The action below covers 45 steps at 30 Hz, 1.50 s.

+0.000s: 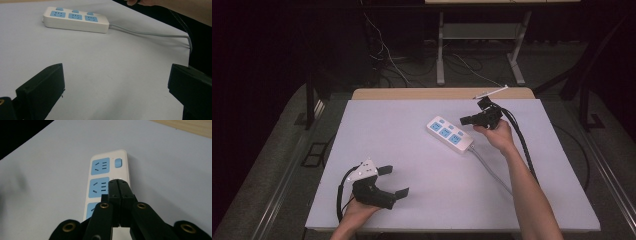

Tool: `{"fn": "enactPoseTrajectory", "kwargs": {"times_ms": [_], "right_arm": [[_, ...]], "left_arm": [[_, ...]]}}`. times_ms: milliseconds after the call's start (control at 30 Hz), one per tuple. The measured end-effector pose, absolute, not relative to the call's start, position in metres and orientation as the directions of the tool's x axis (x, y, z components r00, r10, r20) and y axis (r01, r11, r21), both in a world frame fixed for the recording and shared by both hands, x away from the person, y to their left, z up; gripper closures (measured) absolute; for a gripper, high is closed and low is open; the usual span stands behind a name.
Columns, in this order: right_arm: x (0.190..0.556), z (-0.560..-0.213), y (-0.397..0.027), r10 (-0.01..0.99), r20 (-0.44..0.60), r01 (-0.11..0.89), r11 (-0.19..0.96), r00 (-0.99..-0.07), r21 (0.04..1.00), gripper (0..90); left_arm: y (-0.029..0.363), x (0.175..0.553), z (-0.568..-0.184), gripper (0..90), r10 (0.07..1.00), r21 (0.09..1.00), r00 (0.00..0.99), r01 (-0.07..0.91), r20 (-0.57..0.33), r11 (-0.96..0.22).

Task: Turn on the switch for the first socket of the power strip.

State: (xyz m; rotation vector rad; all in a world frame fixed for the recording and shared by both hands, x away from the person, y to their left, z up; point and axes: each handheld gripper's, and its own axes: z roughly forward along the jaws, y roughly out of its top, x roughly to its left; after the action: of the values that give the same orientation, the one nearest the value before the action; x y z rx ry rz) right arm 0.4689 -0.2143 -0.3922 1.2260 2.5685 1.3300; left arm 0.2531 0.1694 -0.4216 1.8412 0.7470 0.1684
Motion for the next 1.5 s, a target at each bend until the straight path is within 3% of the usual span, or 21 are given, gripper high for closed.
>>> {"fn": "enactPoseTrajectory", "kwargs": {"times_ms": [1167, 1500], "right_arm": [[0.476, -0.421, -0.207, 0.634, 0.351, 0.682, 0.404, -0.689, 0.609, 89.3], [0.472, -0.421, -0.204, 0.637, 0.305, 0.656, 0.431, -0.707, 0.620, 89.6]], "left_arm": [[0.170, 0.254, -0.422, 0.0, 0.563, 0.887, 0.794, 0.408, -0.227, -0.217], [0.168, 0.253, -0.422, 0.0, 0.561, 0.886, 0.796, 0.409, -0.228, -0.220]]}}
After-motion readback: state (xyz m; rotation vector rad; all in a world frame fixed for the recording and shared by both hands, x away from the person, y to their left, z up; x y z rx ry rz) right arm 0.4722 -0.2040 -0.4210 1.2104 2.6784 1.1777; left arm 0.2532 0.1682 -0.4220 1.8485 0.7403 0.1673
